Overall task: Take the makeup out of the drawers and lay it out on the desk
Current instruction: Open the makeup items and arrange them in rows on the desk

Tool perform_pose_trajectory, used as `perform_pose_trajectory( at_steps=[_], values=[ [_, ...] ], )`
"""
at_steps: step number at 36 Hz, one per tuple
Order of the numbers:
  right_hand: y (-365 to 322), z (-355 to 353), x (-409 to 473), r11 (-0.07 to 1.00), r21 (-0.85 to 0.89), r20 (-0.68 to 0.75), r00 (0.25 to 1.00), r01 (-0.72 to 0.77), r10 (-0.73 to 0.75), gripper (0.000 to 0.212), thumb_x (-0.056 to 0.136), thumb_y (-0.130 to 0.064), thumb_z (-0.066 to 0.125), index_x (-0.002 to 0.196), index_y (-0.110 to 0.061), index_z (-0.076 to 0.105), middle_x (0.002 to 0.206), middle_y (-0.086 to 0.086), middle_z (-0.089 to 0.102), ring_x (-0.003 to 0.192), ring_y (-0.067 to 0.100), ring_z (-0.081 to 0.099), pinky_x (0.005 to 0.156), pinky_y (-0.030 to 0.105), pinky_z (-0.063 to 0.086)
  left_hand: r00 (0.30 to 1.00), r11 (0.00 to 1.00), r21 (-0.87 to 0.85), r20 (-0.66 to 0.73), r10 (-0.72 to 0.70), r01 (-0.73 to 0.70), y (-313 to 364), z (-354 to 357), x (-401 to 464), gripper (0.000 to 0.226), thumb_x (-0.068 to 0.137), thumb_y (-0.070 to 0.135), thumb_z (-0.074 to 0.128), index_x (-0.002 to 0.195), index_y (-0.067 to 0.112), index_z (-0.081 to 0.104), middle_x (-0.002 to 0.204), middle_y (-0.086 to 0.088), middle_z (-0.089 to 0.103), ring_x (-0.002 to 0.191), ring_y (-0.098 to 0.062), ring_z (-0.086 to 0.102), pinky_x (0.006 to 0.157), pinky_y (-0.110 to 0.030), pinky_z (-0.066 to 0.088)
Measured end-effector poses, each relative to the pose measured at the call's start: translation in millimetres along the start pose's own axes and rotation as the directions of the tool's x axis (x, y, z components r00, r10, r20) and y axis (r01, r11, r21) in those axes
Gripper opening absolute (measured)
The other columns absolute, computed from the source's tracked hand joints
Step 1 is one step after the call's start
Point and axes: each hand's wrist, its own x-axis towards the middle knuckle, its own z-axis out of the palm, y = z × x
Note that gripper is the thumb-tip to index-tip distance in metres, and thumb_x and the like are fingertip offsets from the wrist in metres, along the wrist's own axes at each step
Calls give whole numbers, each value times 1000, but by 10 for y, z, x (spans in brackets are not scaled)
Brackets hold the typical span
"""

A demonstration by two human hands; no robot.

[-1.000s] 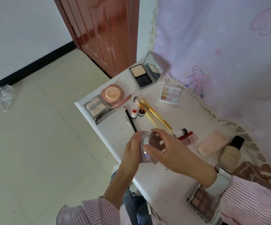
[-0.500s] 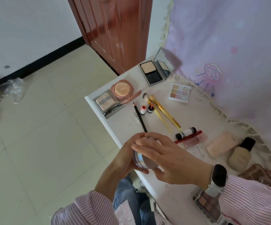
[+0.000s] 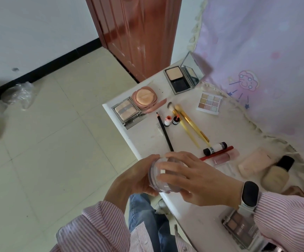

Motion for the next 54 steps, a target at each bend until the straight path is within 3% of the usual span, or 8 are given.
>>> perform_pose_trajectory(
  at_steps=[4,11,17,23,30,43,47,54],
  values=[
    [103,-32,-55,934,290,-76,968,-207,238,62,75,-28,61,129,-21,33,139,1,28,133,17,28,109,17,28,997,977,-203,14,73,-69,-34,-96,-46,50,92,50,34,113,9,53,84,-17,66,68,-32,67,45,-27,51],
    [-169,201,12,522,757,-131,693,-392,709,65,73,-32,62,130,-37,30,129,-10,29,120,4,38,100,16,38,923,796,-477,-107,369,-373,-183,-173,12,49,85,53,49,119,17,51,122,-24,57,107,-46,58,67,-45,57],
    [-411,510,111,613,652,-257,631,-446,732,51,73,-39,64,115,-22,40,128,-1,37,114,7,42,94,11,39,730,702,-331,-559,392,-631,-351,-220,79,48,86,41,52,120,8,51,122,-21,57,107,-40,60,79,-46,56],
    [-318,793,81,769,256,-292,712,-586,639,36,78,-50,57,94,-22,41,126,3,46,130,29,37,110,52,26,490,726,-63,-777,395,-685,-321,-190,150,22,99,34,37,103,19,53,95,1,54,79,-14,52,67,-31,45],
    [-162,855,96,730,1,-222,712,-683,666,31,82,-51,45,87,-20,47,124,11,55,130,32,34,106,54,25,498,726,-50,-760,418,-686,-141,-116,247,21,99,20,41,113,19,55,101,0,56,87,-15,56,57,-23,54],
    [-48,780,67,648,-6,-254,628,-762,736,25,81,-43,53,86,-21,43,123,13,56,124,34,42,98,55,38,370,817,254,-794,482,-518,-80,-72,319,42,95,10,43,136,16,42,89,-3,60,54,4,60,72,-36,56],
    [-32,745,97,636,-4,-207,623,-772,754,34,72,-38,72,84,-19,47,121,14,57,122,36,48,97,55,41,330,805,302,-796,508,-510,-52,-68,322,36,93,8,45,128,13,50,116,-13,52,66,-11,62,63,-29,57],
    [-69,687,157,596,38,-188,581,-802,792,40,73,-47,66,95,-20,46,117,11,60,117,34,54,95,51,42,371,805,295,-769,520,-515,-28,-60,328,37,92,10,50,129,13,51,122,-16,50,82,-21,63,69,-31,57]
  ],
)
